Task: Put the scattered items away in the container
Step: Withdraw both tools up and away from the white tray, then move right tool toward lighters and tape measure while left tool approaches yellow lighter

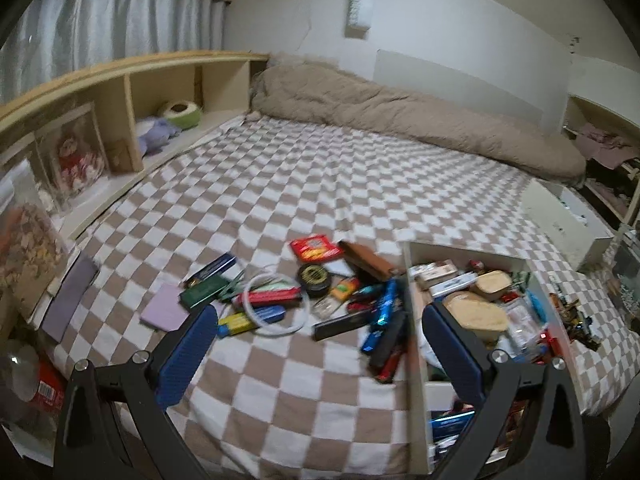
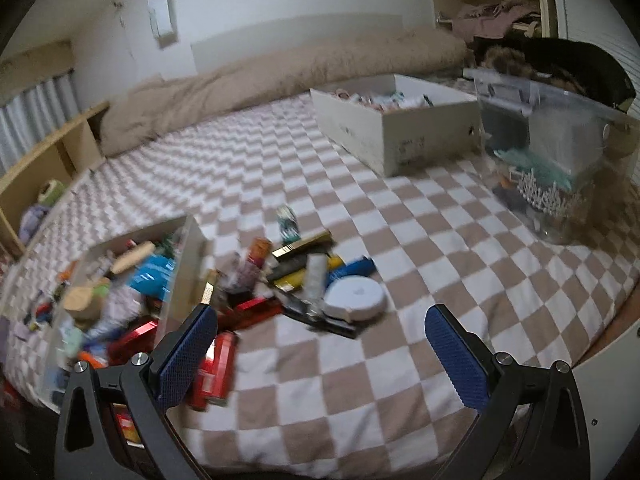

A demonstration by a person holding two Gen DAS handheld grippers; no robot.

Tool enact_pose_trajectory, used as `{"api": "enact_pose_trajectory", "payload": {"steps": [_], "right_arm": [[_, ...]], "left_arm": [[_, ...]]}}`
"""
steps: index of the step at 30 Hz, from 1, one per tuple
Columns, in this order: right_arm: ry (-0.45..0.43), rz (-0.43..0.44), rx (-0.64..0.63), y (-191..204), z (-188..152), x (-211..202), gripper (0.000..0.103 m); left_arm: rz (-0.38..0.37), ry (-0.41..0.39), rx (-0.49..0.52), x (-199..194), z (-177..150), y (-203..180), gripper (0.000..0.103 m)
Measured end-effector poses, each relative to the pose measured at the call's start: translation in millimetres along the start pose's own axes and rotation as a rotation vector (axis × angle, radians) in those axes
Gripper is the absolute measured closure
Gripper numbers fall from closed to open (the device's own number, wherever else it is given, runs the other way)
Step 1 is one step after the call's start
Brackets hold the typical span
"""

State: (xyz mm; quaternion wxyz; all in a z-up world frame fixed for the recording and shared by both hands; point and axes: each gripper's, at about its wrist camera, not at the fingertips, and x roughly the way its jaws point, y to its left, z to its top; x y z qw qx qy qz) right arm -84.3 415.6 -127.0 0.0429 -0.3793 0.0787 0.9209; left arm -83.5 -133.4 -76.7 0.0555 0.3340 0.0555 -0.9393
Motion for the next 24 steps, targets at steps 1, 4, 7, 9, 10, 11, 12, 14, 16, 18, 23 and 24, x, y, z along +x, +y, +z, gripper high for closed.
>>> {"api": "enact_pose_trajectory", "payload": {"steps": [1,4,7,9,10,11,12,14,16,18,23,24], "right_arm": [[0.013,-0.016,-0.024,0.4,-2.8,5.9,0.0],[0.05,-0.041,-0.072,-0.4,-8.3,20.7,0.0],[0.118,-0.033,-0.079,-3.5,-13.5,37.3,0.0],[0.146,-0.033,-0.079,-5.9,-17.4,46.2,0.0],[0.161,-0.039,-0.079,-7.3,-19.8,50.6,0.0],[0.174,-0.045,-0.079,-7.8,-21.1,54.5,0.0],[0.188,-0.05,-0.078,-9.0,-22.8,58.0,0.0],[0.227,-0.061,-0.069,-12.0,-27.6,67.6,0.0],[0.291,-0.066,-0.039,-16.5,-32.9,79.0,0.0],[0.298,-0.079,-0.036,-17.7,-35.7,83.1,0.0],[0.3,-0.1,-0.072,-14.3,-37.0,84.4,0.0],[0.3,-0.096,-0.071,-15.2,-36.6,85.2,0.0]], "left_arm": [[0.013,0.013,-0.01,4.0,-2.4,6.7,0.0],[0.025,0.05,-0.047,14.9,-8.1,23.7,0.0],[0.032,0.107,-0.075,28.1,-15.5,39.3,0.0],[0.048,0.132,-0.073,36.6,-19.9,47.1,0.0],[0.054,0.142,-0.07,40.2,-22.0,50.0,0.0],[0.064,0.154,-0.065,44.7,-24.1,53.9,0.0],[0.075,0.166,-0.06,50.0,-26.3,58.2,0.0],[0.092,0.187,-0.051,59.6,-30.5,66.0,0.0],[0.11,0.216,-0.042,71.0,-35.2,74.8,0.0],[0.132,0.251,-0.033,83.6,-41.1,84.6,0.0],[0.163,0.318,-0.049,107.1,-61.1,104.8,0.0],[0.16,0.298,-0.042,107.0,-64.2,105.6,0.0]]}}
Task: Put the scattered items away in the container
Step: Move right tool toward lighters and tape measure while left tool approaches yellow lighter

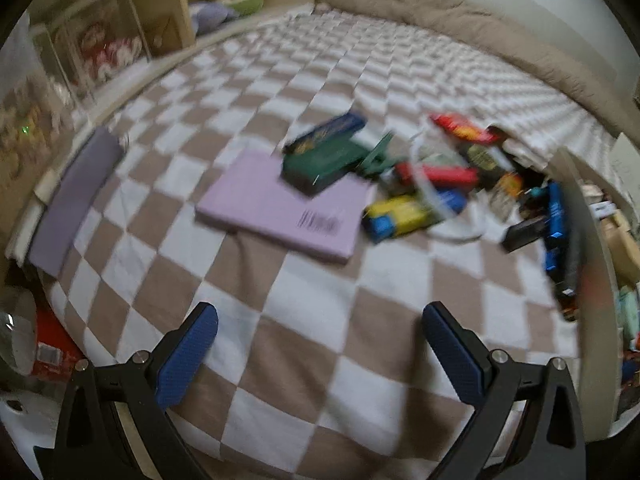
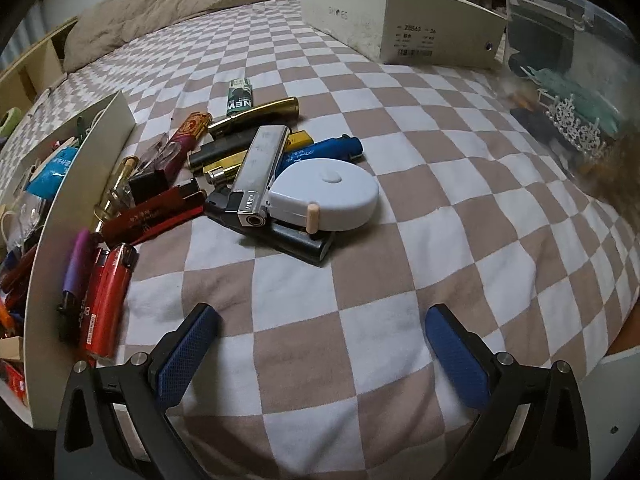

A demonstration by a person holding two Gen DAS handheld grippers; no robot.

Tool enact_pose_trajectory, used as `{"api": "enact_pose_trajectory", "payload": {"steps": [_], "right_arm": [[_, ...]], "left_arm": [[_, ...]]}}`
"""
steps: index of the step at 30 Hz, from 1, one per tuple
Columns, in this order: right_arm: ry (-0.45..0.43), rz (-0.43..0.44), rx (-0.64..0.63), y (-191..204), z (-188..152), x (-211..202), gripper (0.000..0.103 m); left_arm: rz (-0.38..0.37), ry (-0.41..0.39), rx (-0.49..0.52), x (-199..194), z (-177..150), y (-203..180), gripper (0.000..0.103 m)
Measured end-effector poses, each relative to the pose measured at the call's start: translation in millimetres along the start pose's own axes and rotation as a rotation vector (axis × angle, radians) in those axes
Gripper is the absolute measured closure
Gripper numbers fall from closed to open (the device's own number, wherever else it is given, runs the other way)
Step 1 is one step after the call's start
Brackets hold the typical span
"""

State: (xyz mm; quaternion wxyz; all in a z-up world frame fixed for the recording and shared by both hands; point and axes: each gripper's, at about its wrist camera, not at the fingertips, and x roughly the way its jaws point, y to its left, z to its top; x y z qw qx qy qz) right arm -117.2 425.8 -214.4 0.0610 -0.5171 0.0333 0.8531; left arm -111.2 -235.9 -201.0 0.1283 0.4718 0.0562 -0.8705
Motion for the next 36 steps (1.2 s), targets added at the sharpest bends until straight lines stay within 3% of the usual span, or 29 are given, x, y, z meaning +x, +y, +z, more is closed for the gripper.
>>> {"api": "enact_pose_trajectory", "payload": {"steps": [10,20,29,36], "right_arm": [[0.015,-0.03,-0.03,5.3,4.4,12.7,0.0],[0.007,-0.032,-0.028,4.7,3.6,13.2,0.0],[0.0,-0.027,-0.029,1.8,3.2,12.7,0.0],[-0.001,-0.027,-0.03,2.0,3.9,12.2,0.0]], "left_arm": [[0.025,-0.061,0.025,4.2,2.7,-5.0,0.0],[-0.178,-0.007,0.139,1.1,5.6,-54.8,0.0],[-0.06,-0.007,0.191,29.8,32.7,-82.3,0.0],[-0.052,-0.066,0.167,36.0,39.8,-76.2,0.0]]}}
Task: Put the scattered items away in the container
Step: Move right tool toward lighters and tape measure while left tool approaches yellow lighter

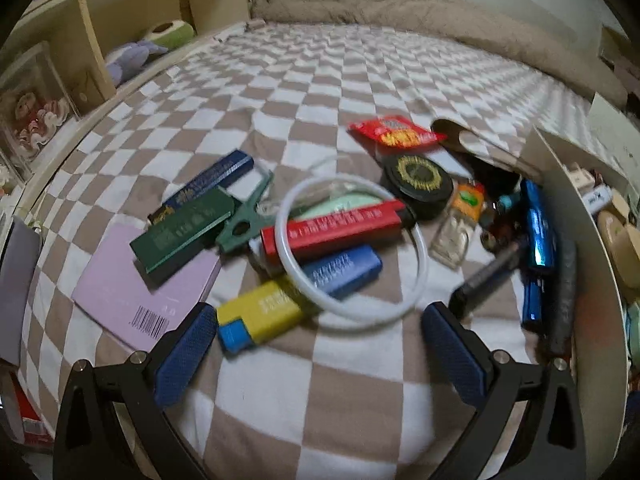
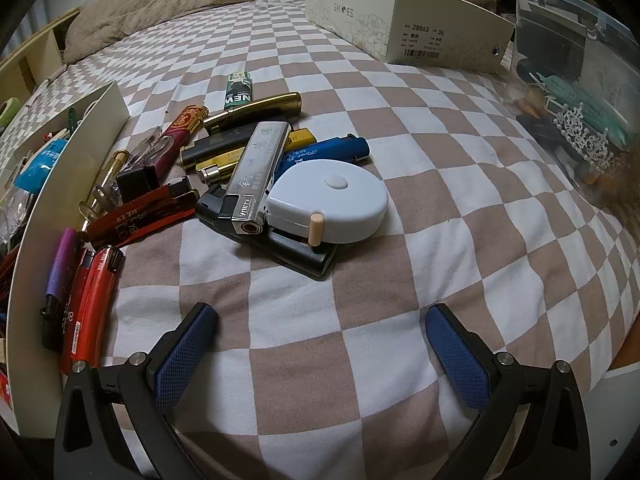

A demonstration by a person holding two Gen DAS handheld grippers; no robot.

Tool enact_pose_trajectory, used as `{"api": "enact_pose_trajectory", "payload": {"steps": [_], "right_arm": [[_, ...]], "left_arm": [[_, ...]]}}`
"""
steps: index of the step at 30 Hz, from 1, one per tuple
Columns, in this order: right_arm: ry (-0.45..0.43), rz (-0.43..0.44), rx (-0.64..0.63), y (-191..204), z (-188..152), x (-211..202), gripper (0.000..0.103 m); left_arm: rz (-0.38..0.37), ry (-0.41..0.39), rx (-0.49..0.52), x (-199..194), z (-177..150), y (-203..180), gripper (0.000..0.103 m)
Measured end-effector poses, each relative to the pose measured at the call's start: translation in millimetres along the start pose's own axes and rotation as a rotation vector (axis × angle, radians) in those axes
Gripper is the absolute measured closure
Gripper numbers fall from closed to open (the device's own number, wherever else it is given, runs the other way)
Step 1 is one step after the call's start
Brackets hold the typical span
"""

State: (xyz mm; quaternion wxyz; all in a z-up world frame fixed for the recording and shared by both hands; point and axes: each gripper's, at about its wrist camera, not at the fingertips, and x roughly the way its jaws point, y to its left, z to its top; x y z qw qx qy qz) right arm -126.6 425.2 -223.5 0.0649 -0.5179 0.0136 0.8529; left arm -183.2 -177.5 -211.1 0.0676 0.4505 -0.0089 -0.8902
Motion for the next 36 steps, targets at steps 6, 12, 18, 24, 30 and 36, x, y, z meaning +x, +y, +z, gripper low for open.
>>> {"api": "enact_pose_trajectory", "payload": {"steps": [6,12,18,24,30,36], "right_arm": [[0.0,-0.001,-0.001,-0.1,0.3,0.3,0.0],[-0.002,0.001,-0.001,0.4,0.8,0.2,0.0],[-0.004,0.002,-0.001,0.9,0.3,0.8,0.0],[-0.004,0.0,-0.002,1.1,0.0,1.2,0.0],[-0.004,0.0,-0.002,1.5,0.5,1.9,0.0],[-0.011,0.009,0.002,1.9,0.7,1.6,0.0]], "left_arm": [[0.035,-0.024,0.022,10.4,9.6,-3.3,0.0],[0.074,-0.062,0.004,5.2,4.0,-1.0,0.003],[0.071,-0.103,-0.117,-1.6,-1.8,20.0,0.023],[0.068,-0.095,-0.123,0.5,1.4,19.6,0.017],[0.082,-0.023,-0.128,10.2,11.8,9.8,0.0],[0.121,-0.012,-0.246,18.1,20.7,14.1,0.0]]}}
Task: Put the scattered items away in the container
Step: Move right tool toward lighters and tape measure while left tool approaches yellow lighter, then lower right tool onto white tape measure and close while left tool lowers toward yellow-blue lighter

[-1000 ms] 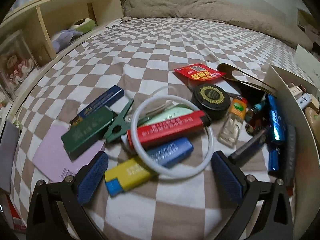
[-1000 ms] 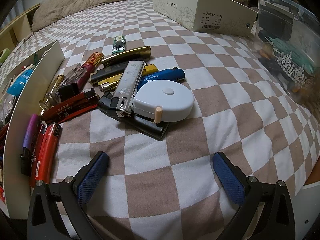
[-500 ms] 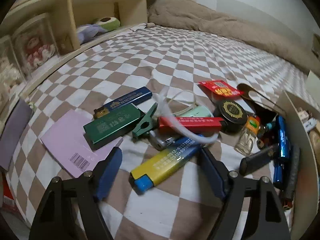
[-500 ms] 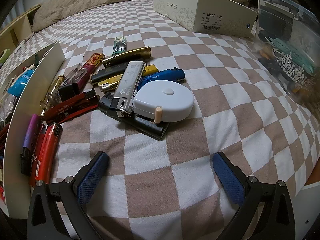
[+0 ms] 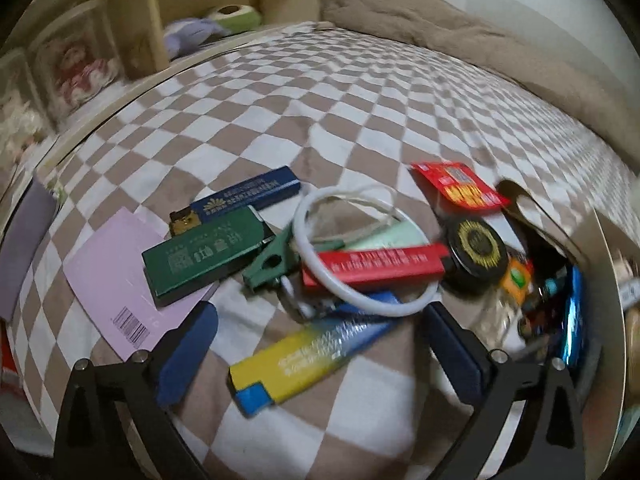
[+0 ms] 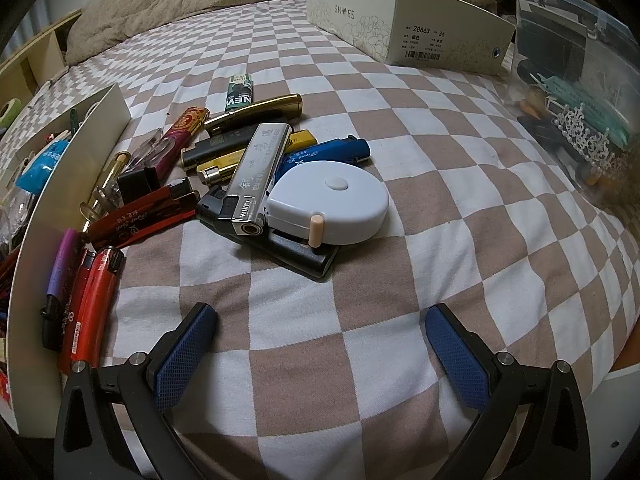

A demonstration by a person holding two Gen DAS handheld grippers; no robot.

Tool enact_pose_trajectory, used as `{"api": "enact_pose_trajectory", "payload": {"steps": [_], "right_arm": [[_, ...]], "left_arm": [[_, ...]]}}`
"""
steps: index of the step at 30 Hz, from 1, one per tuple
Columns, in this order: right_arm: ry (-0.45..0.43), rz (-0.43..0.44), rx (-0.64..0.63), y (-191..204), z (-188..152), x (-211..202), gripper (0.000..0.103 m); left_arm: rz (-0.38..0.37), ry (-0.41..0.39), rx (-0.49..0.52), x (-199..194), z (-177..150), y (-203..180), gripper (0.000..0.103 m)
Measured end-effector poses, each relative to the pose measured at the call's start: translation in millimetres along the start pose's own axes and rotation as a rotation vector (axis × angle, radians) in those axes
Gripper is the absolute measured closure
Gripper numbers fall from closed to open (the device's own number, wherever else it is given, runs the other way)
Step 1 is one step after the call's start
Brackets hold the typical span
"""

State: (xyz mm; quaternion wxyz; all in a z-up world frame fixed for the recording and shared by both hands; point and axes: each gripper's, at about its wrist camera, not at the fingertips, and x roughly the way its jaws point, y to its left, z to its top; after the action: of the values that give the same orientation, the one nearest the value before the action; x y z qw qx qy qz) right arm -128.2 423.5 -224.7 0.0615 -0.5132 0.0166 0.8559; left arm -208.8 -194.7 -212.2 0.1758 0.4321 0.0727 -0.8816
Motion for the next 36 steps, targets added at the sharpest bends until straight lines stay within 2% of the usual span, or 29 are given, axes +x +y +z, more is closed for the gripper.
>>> {"api": "enact_pose_trajectory", "payload": {"steps": [2,5,7,14,18,24,26,29,31,36], "right_arm": [[-0.006,0.005,0.001,0.4,-1.4,-0.5,0.0],[-0.016,0.021,0.011,-1.7,-3.1,-1.4,0.0],[-0.029,0.052,0.031,-5.4,-4.9,-3.7,0.0],[-0.087,0.214,0.178,-33.0,-4.9,-14.1,0.0],[-0.092,0.201,0.202,-33.4,6.0,-15.4,0.0],[-0.071,0.251,0.387,-57.4,31.8,-0.9,0.0],[-0.048,0.232,0.385,-56.5,40.4,5.3,0.0],[-0.013,0.173,0.28,-46.3,46.2,8.9,0.0],[-0.01,0.152,0.223,-43.0,44.0,7.3,0.0],[-0.018,0.12,0.254,-65.2,38.8,4.7,0.0]], "left_arm": [[0.007,-0.016,0.004,-1.1,-1.8,-0.4,0.002],[-0.011,-0.034,-0.01,-6.7,-4.3,8.1,0.011],[-0.025,-0.037,0.026,-9.4,-7.8,11.3,0.014],[-0.064,-0.057,0.213,-21.7,-26.3,15.6,0.015],[-0.113,-0.058,0.277,-33.2,-37.8,28.3,0.015],[-0.159,-0.06,0.29,-49.4,-51.3,46.0,0.015],[-0.146,-0.055,0.28,-53.1,-54.2,48.9,0.012],[-0.104,-0.043,0.26,-55.5,-57.6,54.8,0.004],[-0.091,-0.034,0.232,-56.8,-59.3,62.7,0.002],[-0.07,-0.032,0.195,-58.4,-61.7,77.2,0.0]]}}
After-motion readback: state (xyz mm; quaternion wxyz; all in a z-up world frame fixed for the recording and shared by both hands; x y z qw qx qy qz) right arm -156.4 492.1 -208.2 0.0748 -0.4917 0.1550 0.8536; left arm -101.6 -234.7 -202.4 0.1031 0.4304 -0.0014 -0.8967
